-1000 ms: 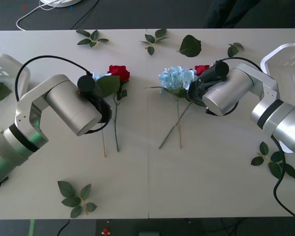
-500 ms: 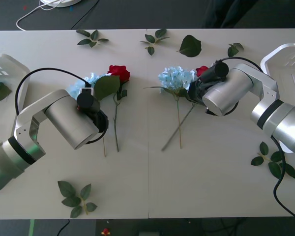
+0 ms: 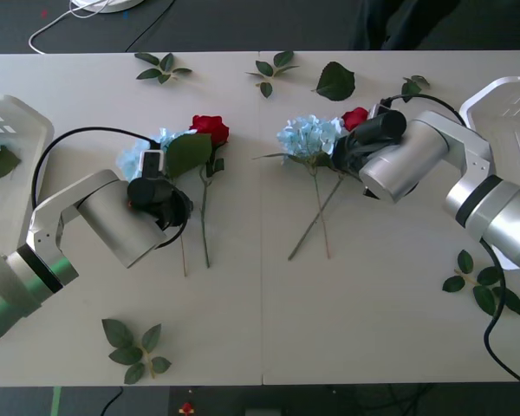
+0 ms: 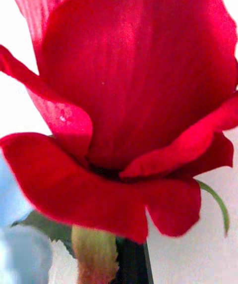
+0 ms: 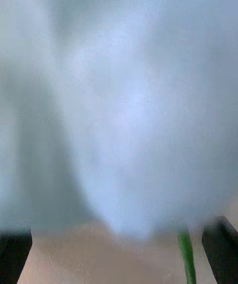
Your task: Place the red flowers into the right box and the blue flowers into the left box. If a person shows an open palm, hand one flower to the person first, then continue sorting.
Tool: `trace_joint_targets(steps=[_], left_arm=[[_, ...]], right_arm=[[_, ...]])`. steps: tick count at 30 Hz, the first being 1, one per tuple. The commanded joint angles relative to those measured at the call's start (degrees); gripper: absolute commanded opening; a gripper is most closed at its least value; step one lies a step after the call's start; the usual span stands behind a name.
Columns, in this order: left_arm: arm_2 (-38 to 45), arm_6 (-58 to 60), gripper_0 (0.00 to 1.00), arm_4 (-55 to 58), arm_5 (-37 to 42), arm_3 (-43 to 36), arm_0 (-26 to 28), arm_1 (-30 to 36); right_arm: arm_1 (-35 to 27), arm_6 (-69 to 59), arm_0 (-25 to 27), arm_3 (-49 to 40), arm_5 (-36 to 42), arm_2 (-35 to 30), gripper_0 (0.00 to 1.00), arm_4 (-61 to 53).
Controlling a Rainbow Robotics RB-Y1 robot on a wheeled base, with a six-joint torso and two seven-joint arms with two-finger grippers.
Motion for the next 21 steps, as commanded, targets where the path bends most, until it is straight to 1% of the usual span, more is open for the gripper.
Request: trace_joint_targets(steps=[1, 2, 4, 6, 7, 14, 21], left_arm=[[-0.59, 1.77, 0.97, -1.01, -0.41, 0.88, -0.10, -0.50], [-0.59, 1.77, 0.96, -1.01, -0.41, 0.88, -0.10, -0.50], [-0.59, 1.68, 0.81, -1.10, -0.41, 0.88, -0.10, -0.59], [-0.67, 1.50, 0.30, -1.10, -0.41, 0.88, -0.10, -0.59], [-0.59, 1.42, 0.00, -1.10, -0.41, 0.88, -0.10, -0.68], [-0.59, 1.50, 0.00, -1.10, -0.41, 0.88, -0.10, -0.68], [-0.59, 1.86, 0.00, -1.54, -0.41, 0.88, -0.10, -0.68]], right_arm=[[-5.29, 8.68, 1.91, -6.79, -0.46, -5.36, 0.00, -2.64], [-6.52, 10.71, 3.14, -8.28, -0.46, -6.94, 0.00, -3.88], [-8.37, 14.04, 5.08, -10.92, -0.37, -9.32, 0.00, -5.81], [-10.57, 18.09, 7.45, -13.91, -0.37, -12.39, 0.00, -7.74], [-11.80, 20.46, 9.03, -15.75, -0.37, -14.24, 0.00, -8.88], [-17.34, 34.88, 19.23, -27.36, -0.19, -26.63, 0.00, -17.06], [-19.27, 48.76, 30.56, -41.15, -0.19, -40.08, 0.00, -25.94]])
